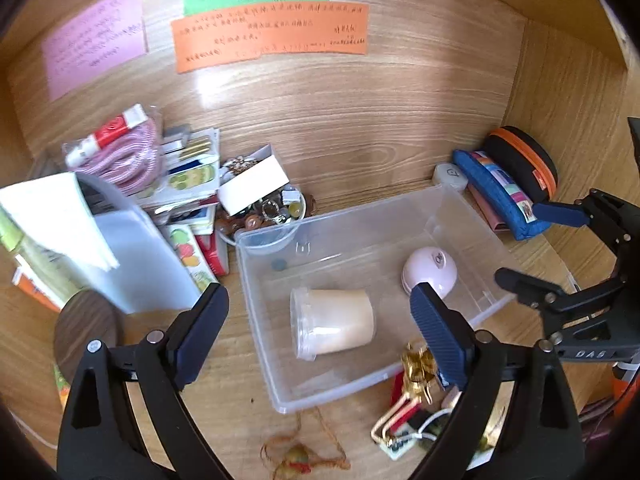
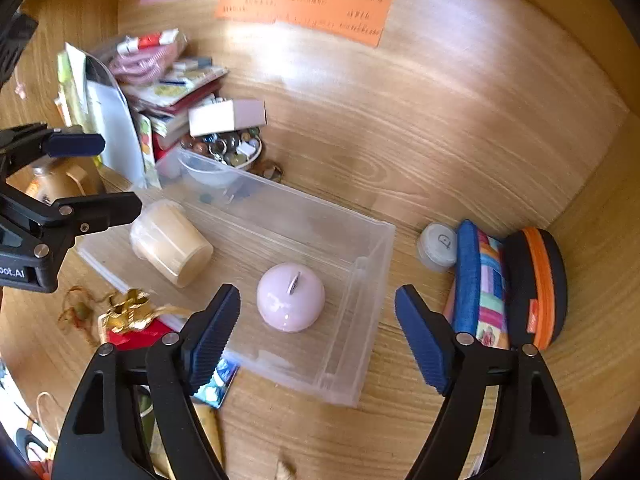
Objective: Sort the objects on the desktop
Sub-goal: 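Move the left gripper to the beaded string while the right gripper reaches the seashell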
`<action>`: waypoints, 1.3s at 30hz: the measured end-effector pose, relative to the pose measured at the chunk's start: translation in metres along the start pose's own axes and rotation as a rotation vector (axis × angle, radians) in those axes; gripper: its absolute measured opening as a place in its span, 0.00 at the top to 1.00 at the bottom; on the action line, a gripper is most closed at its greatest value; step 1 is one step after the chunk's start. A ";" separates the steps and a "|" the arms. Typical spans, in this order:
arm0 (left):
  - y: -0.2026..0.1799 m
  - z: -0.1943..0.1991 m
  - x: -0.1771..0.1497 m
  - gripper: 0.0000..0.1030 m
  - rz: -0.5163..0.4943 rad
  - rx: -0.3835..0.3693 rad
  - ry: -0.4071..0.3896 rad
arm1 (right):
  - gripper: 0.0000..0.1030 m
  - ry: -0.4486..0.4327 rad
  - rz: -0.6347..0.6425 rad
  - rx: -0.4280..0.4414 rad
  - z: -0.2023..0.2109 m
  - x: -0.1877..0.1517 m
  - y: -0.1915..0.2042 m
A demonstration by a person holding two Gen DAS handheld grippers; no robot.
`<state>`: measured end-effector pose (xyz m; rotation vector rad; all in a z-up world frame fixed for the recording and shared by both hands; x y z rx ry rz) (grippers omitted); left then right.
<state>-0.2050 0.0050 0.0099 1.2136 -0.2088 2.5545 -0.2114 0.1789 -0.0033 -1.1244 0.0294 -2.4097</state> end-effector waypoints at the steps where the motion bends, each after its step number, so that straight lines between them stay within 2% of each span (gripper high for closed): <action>1: -0.001 0.005 -0.002 0.10 -0.005 0.006 -0.006 | 0.24 -0.013 -0.004 0.000 0.006 -0.002 -0.001; 9: -0.001 0.036 -0.039 0.08 -0.026 0.060 -0.024 | 0.22 -0.078 -0.053 -0.010 0.044 -0.026 -0.002; 16: 0.012 0.049 -0.081 0.08 0.005 0.076 -0.008 | 0.22 -0.118 -0.085 -0.077 0.064 -0.072 -0.002; 24: 0.036 0.045 -0.123 0.08 0.060 0.107 0.055 | 0.22 -0.088 -0.152 -0.080 0.061 -0.114 -0.003; 27: 0.039 0.039 -0.141 0.08 0.067 0.111 0.093 | 0.22 -0.071 -0.179 -0.049 0.056 -0.127 -0.002; 33: 0.028 0.026 -0.158 0.08 0.027 0.086 0.133 | 0.23 -0.012 -0.192 -0.037 0.043 -0.147 0.001; 39: 0.019 0.012 -0.162 0.08 -0.008 0.068 0.170 | 0.24 0.027 -0.191 -0.030 0.035 -0.159 0.002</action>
Point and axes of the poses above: each gripper's, at about its wrist camera, not at the fingertips, and z roughly against the way its jaws point, y to its left, x to its top, the point moved 4 cm from there along -z, roughly the way its jaws point, and after that the axes turned 7 degrees about -y, right-handed, at the moved point
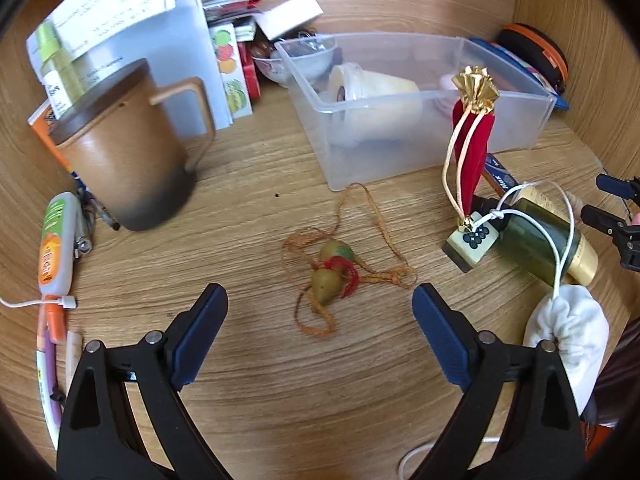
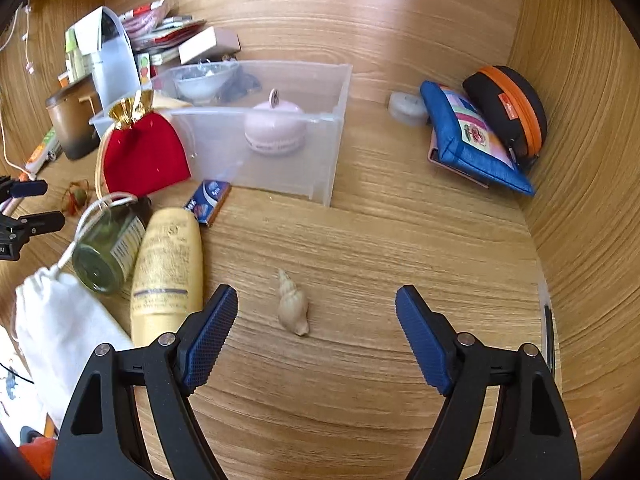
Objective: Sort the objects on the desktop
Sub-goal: 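Move the left gripper to the beaded string while the right gripper reaches the seashell, then close the left gripper on the beads while the right gripper closes on the seashell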
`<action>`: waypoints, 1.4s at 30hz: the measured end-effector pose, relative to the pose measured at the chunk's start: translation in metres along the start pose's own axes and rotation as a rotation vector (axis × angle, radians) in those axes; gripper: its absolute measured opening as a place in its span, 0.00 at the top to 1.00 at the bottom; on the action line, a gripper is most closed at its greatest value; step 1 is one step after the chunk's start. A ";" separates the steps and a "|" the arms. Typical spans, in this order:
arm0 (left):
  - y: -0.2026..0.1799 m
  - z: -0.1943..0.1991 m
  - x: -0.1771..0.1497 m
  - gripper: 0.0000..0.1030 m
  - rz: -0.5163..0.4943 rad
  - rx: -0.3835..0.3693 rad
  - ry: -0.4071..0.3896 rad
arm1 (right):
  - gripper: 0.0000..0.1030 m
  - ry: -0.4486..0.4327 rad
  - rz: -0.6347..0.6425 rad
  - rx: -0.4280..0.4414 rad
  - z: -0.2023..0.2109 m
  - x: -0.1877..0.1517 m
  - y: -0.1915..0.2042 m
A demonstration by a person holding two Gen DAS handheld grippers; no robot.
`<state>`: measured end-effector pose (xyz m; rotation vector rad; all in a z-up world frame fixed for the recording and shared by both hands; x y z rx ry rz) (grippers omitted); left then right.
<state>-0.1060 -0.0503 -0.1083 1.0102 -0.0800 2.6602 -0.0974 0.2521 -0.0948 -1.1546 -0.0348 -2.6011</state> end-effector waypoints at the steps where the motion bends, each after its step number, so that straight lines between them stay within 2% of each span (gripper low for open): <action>1: -0.001 -0.002 0.000 0.09 0.002 -0.008 0.005 | 0.24 0.003 0.000 0.001 -0.001 -0.001 -0.001; 3: -0.002 -0.006 0.001 0.13 0.002 -0.011 0.011 | 0.25 0.012 -0.007 0.008 -0.003 -0.003 -0.002; 5: -0.003 -0.011 0.000 0.26 -0.001 -0.012 0.027 | 0.28 0.020 -0.010 0.010 -0.006 -0.005 -0.003; 6: -0.003 -0.013 0.000 0.28 0.002 -0.018 0.034 | 0.31 0.025 -0.012 0.011 -0.008 -0.006 -0.003; 12: 0.000 -0.017 0.004 0.32 0.015 -0.039 0.033 | 0.46 0.051 -0.027 0.036 -0.017 -0.010 -0.005; 15: 0.001 -0.018 0.004 0.35 0.017 -0.054 0.032 | 0.57 0.044 -0.027 0.049 -0.018 -0.009 -0.006; 21: 0.000 -0.019 0.005 0.37 0.015 -0.062 0.021 | 0.73 0.021 0.037 0.057 -0.015 -0.009 0.006; 25: 0.001 -0.018 0.005 0.48 0.016 -0.061 0.015 | 0.83 0.022 0.039 0.074 -0.015 -0.008 0.010; 30: 0.004 -0.017 0.005 0.60 0.004 -0.069 0.008 | 0.85 0.031 0.034 0.086 -0.016 -0.008 0.013; 34: 0.007 -0.017 0.006 0.80 0.010 -0.057 0.005 | 0.85 0.038 0.008 0.099 -0.016 -0.008 0.012; 42: 0.005 -0.014 0.004 0.82 0.000 -0.022 -0.010 | 0.85 0.032 -0.008 0.085 -0.016 -0.006 0.007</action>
Point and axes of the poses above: each gripper's, at about its wrist camera, not at the fingertips, and z roughly against the way its jaws point, y to its left, x to its top, the point moved 4 cm from there along -z, roughly the way its jaws point, and after that the axes turned 7 degrees about -y, right-handed, at the moved point
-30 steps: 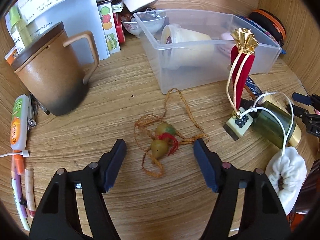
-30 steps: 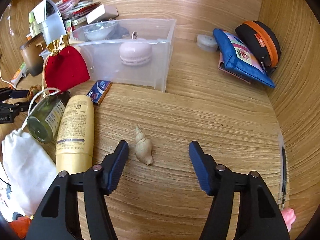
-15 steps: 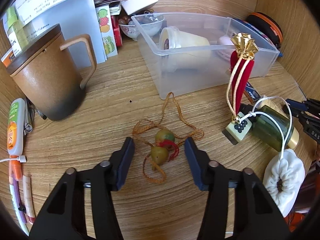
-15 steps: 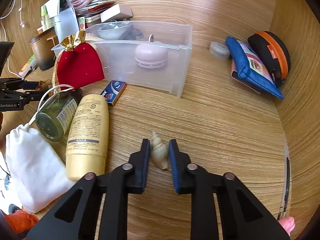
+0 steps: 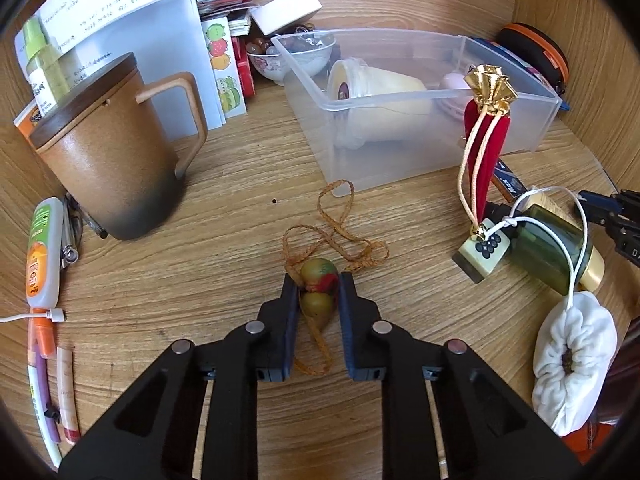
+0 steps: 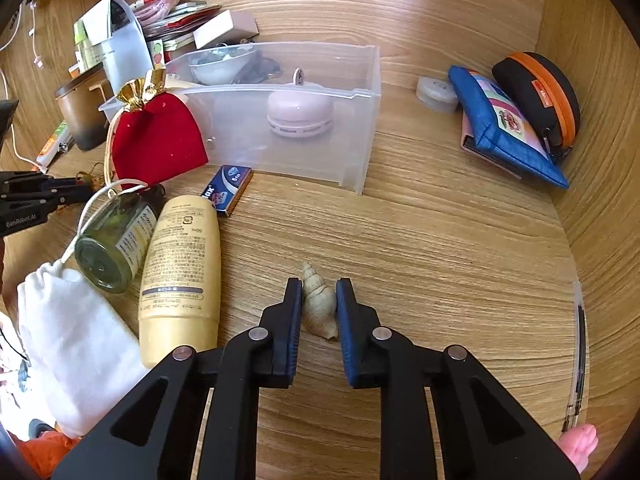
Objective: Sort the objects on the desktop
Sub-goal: 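Close the left gripper on the beads while the right gripper closes on the seashell, then carry the beads with the left gripper while the right gripper carries the seashell to the bin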
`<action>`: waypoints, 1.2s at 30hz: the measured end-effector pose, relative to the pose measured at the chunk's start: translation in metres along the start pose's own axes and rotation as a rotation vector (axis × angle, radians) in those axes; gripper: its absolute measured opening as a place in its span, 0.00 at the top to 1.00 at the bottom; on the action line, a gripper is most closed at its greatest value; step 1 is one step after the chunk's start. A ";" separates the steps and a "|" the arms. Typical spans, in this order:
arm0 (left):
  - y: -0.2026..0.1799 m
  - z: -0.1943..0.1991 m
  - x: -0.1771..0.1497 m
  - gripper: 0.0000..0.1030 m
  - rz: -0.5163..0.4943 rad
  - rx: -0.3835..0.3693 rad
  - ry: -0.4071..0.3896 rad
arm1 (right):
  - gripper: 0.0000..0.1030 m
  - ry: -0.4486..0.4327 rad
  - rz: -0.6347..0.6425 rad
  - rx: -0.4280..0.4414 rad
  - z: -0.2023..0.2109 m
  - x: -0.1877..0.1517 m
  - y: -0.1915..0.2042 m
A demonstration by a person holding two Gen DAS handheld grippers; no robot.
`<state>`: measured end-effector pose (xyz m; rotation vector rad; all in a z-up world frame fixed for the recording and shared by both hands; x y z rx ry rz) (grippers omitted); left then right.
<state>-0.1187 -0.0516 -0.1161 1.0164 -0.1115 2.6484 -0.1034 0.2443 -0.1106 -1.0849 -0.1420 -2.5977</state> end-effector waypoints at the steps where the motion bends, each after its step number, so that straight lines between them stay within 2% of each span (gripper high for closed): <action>1: 0.000 0.002 0.000 0.82 0.004 -0.002 -0.006 | 0.85 -0.008 -0.001 -0.006 0.002 0.002 -0.001; 19: -0.007 0.064 0.024 0.82 0.050 -0.009 -0.170 | 0.85 -0.131 0.081 -0.029 0.044 0.041 0.017; 36: -0.020 0.101 0.071 0.82 0.029 -0.039 -0.289 | 0.85 -0.210 0.163 -0.012 0.054 0.083 0.037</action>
Point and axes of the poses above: each gripper's, at about its wrist camera, not at the fingertips, and z roughly against the way its jaws point, y to its left, x to its top, the point moved 4 cm from there along -z, roughly the way its jaws point, and after that the axes turned 7 degrees about -y, right-handed, at the moved point
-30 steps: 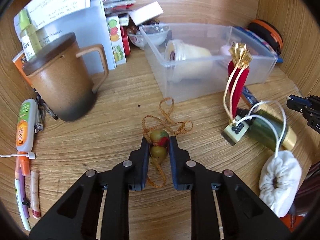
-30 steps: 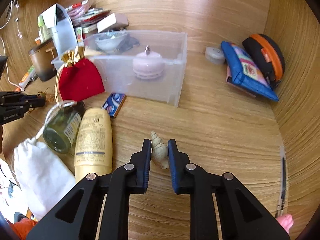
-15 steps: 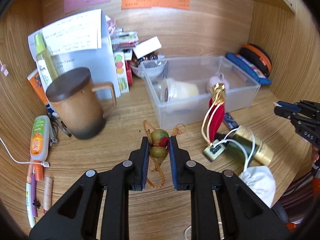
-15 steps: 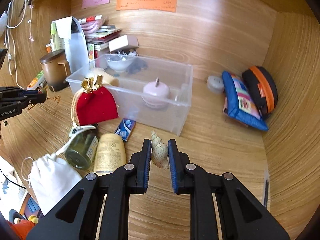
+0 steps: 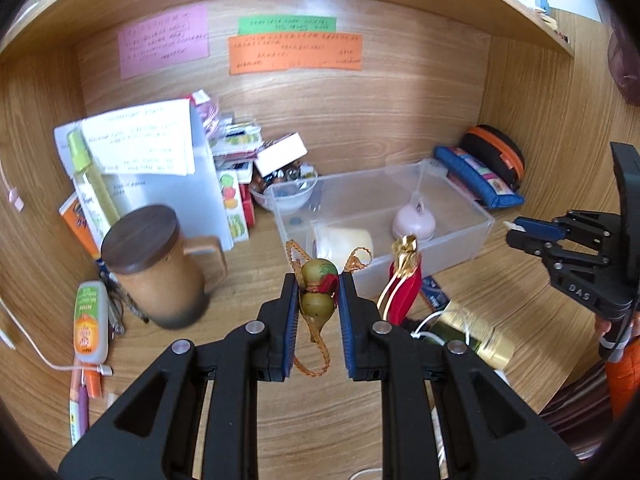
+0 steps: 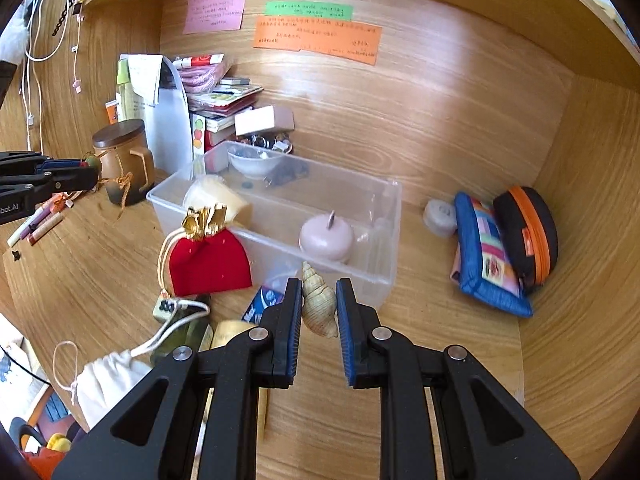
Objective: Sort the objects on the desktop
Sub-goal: 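Carry the beads with the left gripper while the right gripper carries the seashell to the bin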
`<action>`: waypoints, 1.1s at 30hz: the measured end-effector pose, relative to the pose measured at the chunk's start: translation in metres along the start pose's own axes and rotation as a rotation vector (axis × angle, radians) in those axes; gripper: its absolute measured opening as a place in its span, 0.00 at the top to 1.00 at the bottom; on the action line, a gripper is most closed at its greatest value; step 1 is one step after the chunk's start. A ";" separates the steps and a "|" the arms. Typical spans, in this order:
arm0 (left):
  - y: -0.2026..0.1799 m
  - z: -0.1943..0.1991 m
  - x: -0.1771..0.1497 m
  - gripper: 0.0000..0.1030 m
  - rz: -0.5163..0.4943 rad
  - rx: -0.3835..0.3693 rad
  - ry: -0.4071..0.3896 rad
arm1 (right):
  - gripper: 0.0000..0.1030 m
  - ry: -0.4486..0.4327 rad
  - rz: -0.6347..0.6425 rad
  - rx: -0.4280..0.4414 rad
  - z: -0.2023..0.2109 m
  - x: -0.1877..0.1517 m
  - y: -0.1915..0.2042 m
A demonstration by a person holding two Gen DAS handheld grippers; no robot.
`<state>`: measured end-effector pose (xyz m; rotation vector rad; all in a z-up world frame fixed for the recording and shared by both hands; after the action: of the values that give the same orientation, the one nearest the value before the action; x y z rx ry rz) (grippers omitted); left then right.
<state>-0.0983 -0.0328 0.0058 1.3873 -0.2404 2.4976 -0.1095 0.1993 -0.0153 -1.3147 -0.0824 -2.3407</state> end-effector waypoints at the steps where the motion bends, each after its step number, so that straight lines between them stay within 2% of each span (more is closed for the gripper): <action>1: -0.001 0.000 0.003 0.82 -0.001 -0.003 -0.003 | 0.85 -0.003 0.005 0.000 -0.001 0.003 0.000; 20: -0.016 -0.047 0.052 0.82 -0.029 -0.079 -0.004 | 0.85 -0.031 0.034 0.019 -0.038 0.055 -0.007; 33: -0.011 -0.108 0.062 0.82 -0.039 -0.101 0.067 | 0.85 0.023 0.049 0.070 -0.099 0.071 -0.004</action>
<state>-0.2129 0.0167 0.0015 1.2551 -0.3175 2.4593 -0.2217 0.1514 -0.0100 -1.2423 -0.1220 -2.2905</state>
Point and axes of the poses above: each gripper's, at about its wrist camera, not at the fingertips, and z roughly against the way its jaws point, y to its left, x to its top, the point moved 4 cm from there along -z, roughly the way its jaws point, and after that the axes turned 7 degrees about -y, right-handed, at the moved point
